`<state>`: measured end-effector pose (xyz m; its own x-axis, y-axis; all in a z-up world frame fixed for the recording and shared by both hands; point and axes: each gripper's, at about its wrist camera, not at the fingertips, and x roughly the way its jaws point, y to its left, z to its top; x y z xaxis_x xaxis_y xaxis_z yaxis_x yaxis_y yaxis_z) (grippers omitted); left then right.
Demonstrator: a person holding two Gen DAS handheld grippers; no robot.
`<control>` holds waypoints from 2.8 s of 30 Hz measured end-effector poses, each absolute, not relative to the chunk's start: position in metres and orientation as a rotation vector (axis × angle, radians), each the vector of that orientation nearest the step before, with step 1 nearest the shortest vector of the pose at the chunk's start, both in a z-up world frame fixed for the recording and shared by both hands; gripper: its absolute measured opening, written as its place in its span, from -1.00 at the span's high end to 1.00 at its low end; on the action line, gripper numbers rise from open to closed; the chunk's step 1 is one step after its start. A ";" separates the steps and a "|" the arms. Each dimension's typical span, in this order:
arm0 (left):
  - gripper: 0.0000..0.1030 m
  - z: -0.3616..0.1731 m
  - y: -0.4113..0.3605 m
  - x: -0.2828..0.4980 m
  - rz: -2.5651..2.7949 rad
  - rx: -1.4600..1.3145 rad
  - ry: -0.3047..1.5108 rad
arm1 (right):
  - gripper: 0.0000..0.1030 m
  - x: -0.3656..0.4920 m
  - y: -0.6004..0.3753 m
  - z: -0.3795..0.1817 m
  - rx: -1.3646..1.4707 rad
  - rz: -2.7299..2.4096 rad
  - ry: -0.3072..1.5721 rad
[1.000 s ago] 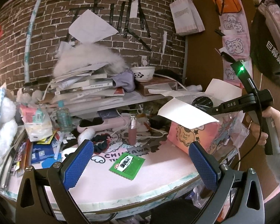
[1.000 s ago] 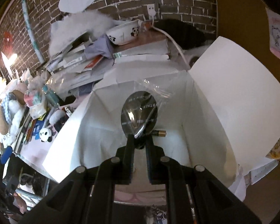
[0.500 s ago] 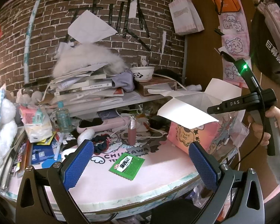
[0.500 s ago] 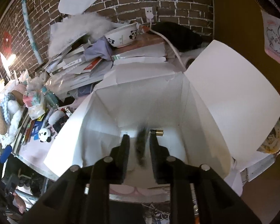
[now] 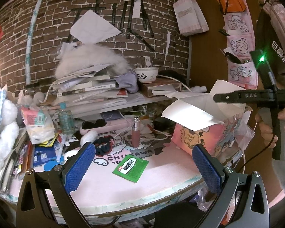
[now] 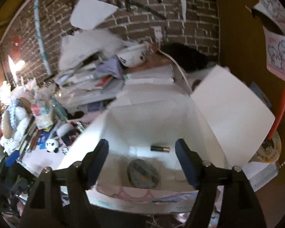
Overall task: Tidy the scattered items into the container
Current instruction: 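Lower the disc into the box and open the right gripper, then move the right gripper to the green snack packet and close on it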
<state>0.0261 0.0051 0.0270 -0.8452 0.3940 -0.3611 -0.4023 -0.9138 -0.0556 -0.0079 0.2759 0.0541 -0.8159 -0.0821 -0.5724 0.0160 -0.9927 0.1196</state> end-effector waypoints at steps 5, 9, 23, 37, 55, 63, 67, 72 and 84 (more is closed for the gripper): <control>-0.99 0.024 0.003 0.022 2.700 -0.550 0.026 | -0.53 0.010 0.253 0.069 0.747 -2.953 -0.074; -0.98 0.018 -0.002 0.016 2.714 -0.592 0.004 | -0.53 0.027 0.228 0.075 0.612 -2.916 0.002; -0.98 -0.007 -0.032 -0.005 2.848 -0.748 -0.022 | -0.39 0.061 0.139 0.031 0.512 -2.695 0.133; -0.98 -0.028 -0.068 -0.011 2.916 -0.835 -0.102 | -0.39 0.018 0.097 -0.051 0.687 -2.562 0.084; -0.98 -0.035 -0.076 -0.011 2.912 -0.809 -0.109 | -0.43 -0.054 0.072 -0.085 0.842 -2.573 0.224; -0.98 -0.037 -0.073 -0.012 2.898 -0.801 -0.094 | -0.50 -0.071 0.073 -0.092 0.889 -2.583 0.244; -0.98 -0.039 -0.073 -0.014 2.896 -0.806 -0.089 | -0.54 -0.075 0.075 -0.096 0.915 -2.566 0.234; -0.98 -0.039 -0.073 -0.014 2.895 -0.805 -0.090 | -0.54 -0.071 0.072 -0.101 0.915 -2.549 0.244; -0.98 -0.039 -0.074 -0.013 2.895 -0.794 -0.097 | -0.22 -0.072 0.067 -0.102 0.901 -2.549 0.273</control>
<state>-0.0131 -0.0736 -0.0390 -0.8513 0.1493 -0.5029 -0.1153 -0.9885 -0.0984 -0.0719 0.0667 -0.1016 -0.7013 -0.3228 -0.6356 0.4500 -0.8920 -0.0435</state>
